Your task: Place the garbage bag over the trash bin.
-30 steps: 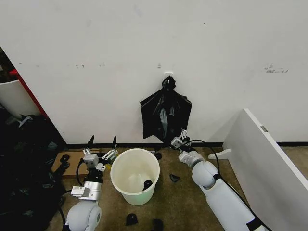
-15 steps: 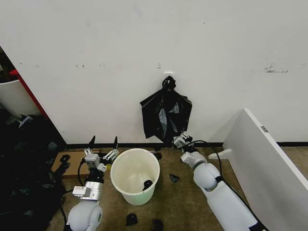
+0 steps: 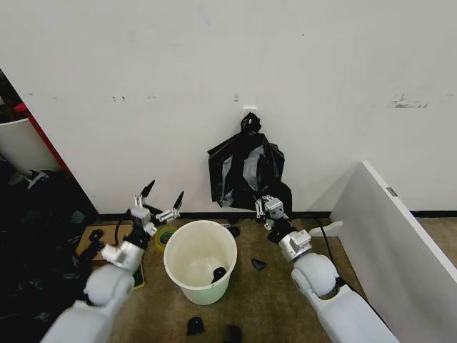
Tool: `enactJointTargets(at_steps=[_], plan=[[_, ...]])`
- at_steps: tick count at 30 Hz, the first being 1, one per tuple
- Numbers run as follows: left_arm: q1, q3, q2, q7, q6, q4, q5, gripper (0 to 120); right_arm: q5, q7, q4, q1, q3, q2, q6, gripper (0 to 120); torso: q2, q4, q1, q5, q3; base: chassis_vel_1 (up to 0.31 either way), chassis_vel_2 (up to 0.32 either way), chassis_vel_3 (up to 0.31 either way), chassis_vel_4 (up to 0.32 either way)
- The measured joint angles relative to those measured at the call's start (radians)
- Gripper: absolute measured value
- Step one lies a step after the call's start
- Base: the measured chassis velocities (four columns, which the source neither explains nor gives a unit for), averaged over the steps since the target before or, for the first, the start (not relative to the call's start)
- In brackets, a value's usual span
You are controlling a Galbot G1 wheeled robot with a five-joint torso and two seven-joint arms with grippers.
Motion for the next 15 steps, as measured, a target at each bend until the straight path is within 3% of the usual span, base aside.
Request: enactJointTargets(at_steps=[4, 8, 12, 15], plan=[[-0.075, 0.055, 0.003, 0.008, 0.024, 0.036, -0.008, 100, 0.004, -0.023, -0.011, 0.005, -0.007, 0.004, 0.012, 0, 0.0, -0.0008, 0.0, -0.0003, 0.0, 0.0, 0.0, 0.0, 0.0], [-0.184, 0.173, -0.015, 0.077, 0.049, 0.12, -0.024, 100, 0.001, -0.034, -0.029, 0.007, -0.003, 0.007, 0.023, 0, 0.0, -0.0022, 0.0, -0.0003, 0.0, 0.0, 0.0, 0.0, 0.0], [-0.261, 0.245, -0.044, 0.123, 0.052, 0.202, -0.011, 99, 0.002, -0.046, -0.033, 0.011, 0.004, 0.004, 0.031, 0, 0.0, -0.0009, 0.0, 0.0001, 0.0, 0.0, 0.0, 0.0, 0.0], [-0.347, 0.312, -0.08, 0.129, 0.06, 0.285, 0.016, 97, 0.004, -0.055, -0.031, 0.005, 0.022, 0.0, 0.04, 0, 0.0, -0.0013, 0.0, 0.0, 0.0, 0.0, 0.0, 0.0, 0.0]])
